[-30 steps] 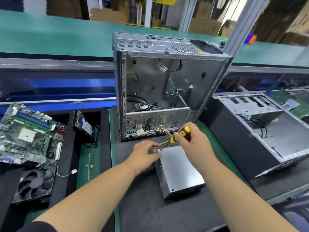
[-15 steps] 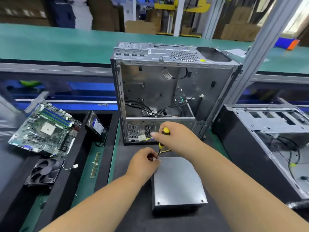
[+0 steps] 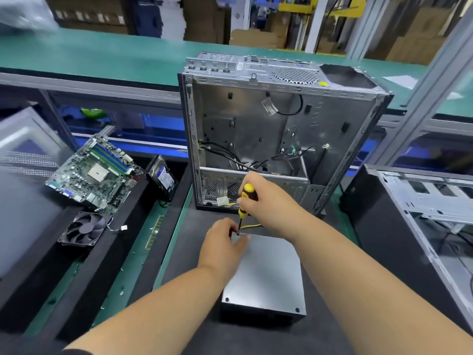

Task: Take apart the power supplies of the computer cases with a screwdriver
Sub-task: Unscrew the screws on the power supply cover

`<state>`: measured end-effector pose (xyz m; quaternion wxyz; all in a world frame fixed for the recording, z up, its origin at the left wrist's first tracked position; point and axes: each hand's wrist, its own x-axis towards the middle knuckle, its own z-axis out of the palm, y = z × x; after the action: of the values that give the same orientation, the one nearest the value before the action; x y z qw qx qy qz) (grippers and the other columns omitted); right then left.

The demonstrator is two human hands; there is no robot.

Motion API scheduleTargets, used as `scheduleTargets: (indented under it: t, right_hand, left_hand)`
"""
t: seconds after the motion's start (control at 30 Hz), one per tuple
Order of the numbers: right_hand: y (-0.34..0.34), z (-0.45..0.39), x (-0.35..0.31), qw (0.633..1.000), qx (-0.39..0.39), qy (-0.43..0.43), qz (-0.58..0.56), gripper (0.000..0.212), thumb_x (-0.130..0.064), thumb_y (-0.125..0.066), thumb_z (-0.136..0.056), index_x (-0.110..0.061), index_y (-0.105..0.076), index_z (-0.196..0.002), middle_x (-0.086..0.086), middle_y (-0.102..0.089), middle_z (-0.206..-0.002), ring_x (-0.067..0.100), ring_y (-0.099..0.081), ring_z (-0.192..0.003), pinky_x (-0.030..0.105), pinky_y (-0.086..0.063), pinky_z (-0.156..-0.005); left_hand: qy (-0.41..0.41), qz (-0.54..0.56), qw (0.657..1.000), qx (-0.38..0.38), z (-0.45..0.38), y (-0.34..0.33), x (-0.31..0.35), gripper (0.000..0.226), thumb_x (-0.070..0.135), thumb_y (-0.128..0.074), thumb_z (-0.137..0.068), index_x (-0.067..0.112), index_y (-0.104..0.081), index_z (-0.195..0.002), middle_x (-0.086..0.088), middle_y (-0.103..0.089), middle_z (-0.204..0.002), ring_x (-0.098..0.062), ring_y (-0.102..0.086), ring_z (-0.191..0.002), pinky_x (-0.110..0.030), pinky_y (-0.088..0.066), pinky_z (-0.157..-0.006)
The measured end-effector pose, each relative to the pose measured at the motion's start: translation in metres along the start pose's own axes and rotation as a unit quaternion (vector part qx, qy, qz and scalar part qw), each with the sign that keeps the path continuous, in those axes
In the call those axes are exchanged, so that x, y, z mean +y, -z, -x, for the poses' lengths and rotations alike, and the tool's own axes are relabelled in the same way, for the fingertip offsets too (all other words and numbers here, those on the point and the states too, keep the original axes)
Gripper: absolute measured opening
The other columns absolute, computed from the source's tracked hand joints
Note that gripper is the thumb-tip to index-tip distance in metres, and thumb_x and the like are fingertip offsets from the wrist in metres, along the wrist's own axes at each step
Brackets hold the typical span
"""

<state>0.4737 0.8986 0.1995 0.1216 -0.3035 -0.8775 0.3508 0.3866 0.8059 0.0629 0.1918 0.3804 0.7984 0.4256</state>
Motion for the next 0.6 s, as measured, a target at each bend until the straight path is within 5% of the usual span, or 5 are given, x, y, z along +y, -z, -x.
scheduleTargets:
  t: [0.13,0.23,0.4,0.5,0.6]
  right_hand:
    - [-0.006,0.004,0.009,0.987,0.105,-0.010,-0.123,0.019,-0.016,-0.078,-0.083,-0.029,-0.063,-0.080,-0.014,-0.061,-0.082,0.000,-0.058,-0.075,0.020,-0.046,-0.065]
    - [-0.014,0.009,0.012,0.970,0.141,-0.020,-0.195,0.035,-0.008,-0.077,-0.083,-0.036,-0.058,-0.094,-0.012,-0.068,-0.088,0.005,-0.066,-0.080,0.022,-0.057,-0.069]
    - [-0.016,0.012,0.011,0.985,0.137,0.004,-0.109,0.033,-0.006,-0.055,-0.092,-0.039,-0.051,-0.098,-0.015,-0.065,-0.092,0.005,-0.062,-0.075,0.020,-0.049,-0.067]
    - [-0.019,0.012,0.012,0.985,0.167,0.032,-0.035,0.011,-0.027,-0.063,-0.093,-0.030,-0.054,-0.098,-0.009,-0.057,-0.091,0.014,-0.055,-0.081,0.032,-0.049,-0.072]
    - [-0.019,0.008,0.012,0.978,0.204,0.047,-0.013,0.013,-0.036,-0.071,-0.089,-0.026,-0.062,-0.092,-0.009,-0.051,-0.095,0.008,-0.054,-0.082,0.020,-0.045,-0.072]
  left_hand:
    - [0.005,0.007,1.000,0.005,-0.001,0.001,0.002,0.026,0.039,-0.070,-0.087,0.035,-0.045,-0.081,0.013,-0.049,-0.091,-0.002,-0.049,-0.080,-0.012,-0.030,-0.057]
    - [-0.005,0.009,1.000,0.006,-0.001,0.002,0.000,0.026,0.039,-0.070,-0.087,0.036,-0.044,-0.080,0.013,-0.048,-0.089,-0.001,-0.048,-0.080,-0.011,-0.031,-0.058]
    - [-0.019,0.028,0.999,0.009,0.000,0.000,-0.002,0.026,0.037,-0.071,-0.086,0.035,-0.046,-0.079,0.011,-0.048,-0.088,0.000,-0.045,-0.081,-0.010,-0.036,-0.062]
    - [-0.015,0.040,0.999,0.011,-0.001,-0.001,-0.004,0.025,0.033,-0.071,-0.086,0.032,-0.047,-0.078,0.010,-0.048,-0.087,0.001,-0.045,-0.078,-0.010,-0.036,-0.062]
    - [-0.015,0.042,0.999,0.006,-0.001,-0.002,-0.004,0.026,0.034,-0.071,-0.086,0.032,-0.046,-0.079,0.010,-0.048,-0.088,0.002,-0.045,-0.080,-0.011,-0.035,-0.061]
